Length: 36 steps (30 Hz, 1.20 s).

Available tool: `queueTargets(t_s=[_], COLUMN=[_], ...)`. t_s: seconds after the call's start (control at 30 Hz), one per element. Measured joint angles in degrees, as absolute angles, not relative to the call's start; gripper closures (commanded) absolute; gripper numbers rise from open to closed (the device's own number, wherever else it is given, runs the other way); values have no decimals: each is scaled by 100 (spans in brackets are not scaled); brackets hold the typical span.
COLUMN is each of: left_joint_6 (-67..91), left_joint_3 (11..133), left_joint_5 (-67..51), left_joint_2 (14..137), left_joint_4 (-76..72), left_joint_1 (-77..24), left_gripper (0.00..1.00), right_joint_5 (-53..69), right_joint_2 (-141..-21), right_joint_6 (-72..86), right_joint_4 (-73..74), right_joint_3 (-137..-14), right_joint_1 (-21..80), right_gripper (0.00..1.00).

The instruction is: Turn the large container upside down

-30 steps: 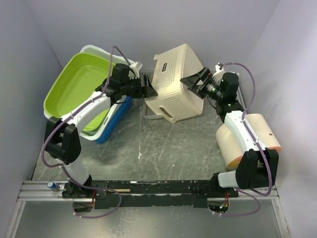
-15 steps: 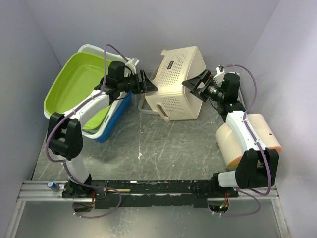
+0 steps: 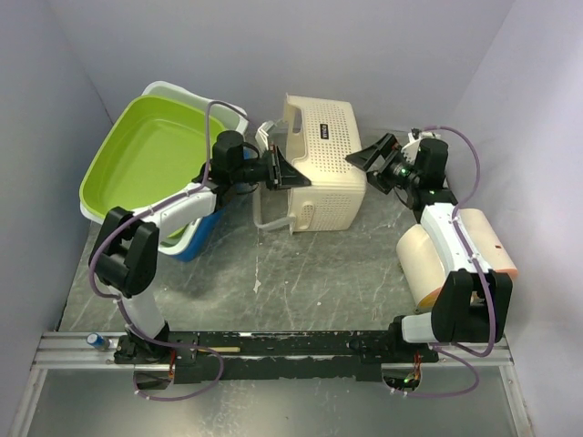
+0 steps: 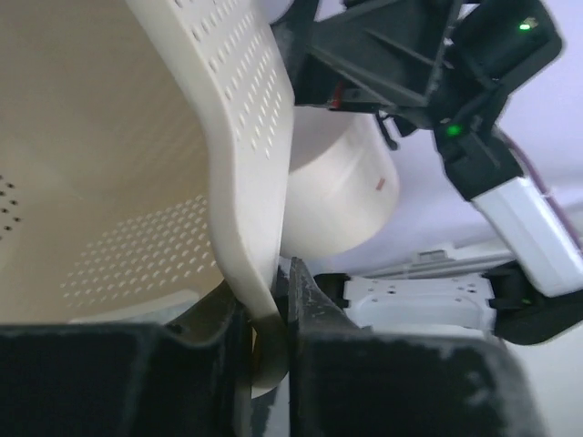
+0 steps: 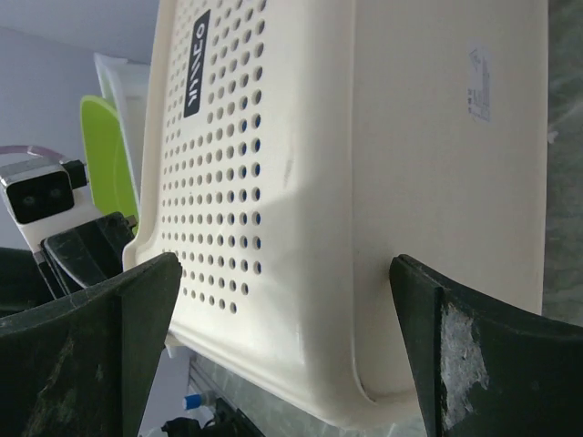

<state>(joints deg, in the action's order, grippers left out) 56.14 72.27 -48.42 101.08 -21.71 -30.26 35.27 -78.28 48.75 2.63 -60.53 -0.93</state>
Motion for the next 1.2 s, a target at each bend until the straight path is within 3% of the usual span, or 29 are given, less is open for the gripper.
queueTargets(t_s=[0.37,0.6,0.9,1.07,1.2], left_joint_6=[6687,7054,7940,8820,9041], left_joint_3=[7585,8833,8370,8248,8246], left_joint_5=[-4864,-4558,-4202,-4132,-4230], left_joint_2=[10656,10803,10884,11858,12529], left_joint_4=[-3188,-2945,-5277,-6781,-6995], left_joint_1=[-3242,-3531,-3601,-3559,-3634], left_gripper=[93,93,93,93,93], right_joint_5=[2836,1802,1131,1052,1044], right_joint_2=[-7596,-6333,-5579,-5846,-6007], right_joint_6=[4364,3712,3465,3376,3332], right_joint_4=[1376,2163,2482,2722,2886], right_joint_3=[-6571,-7244,-7439,-7439,-7454], right_joint_1=[-158,-156,-130,-128,-128], right_gripper=[0,0,0,0,0])
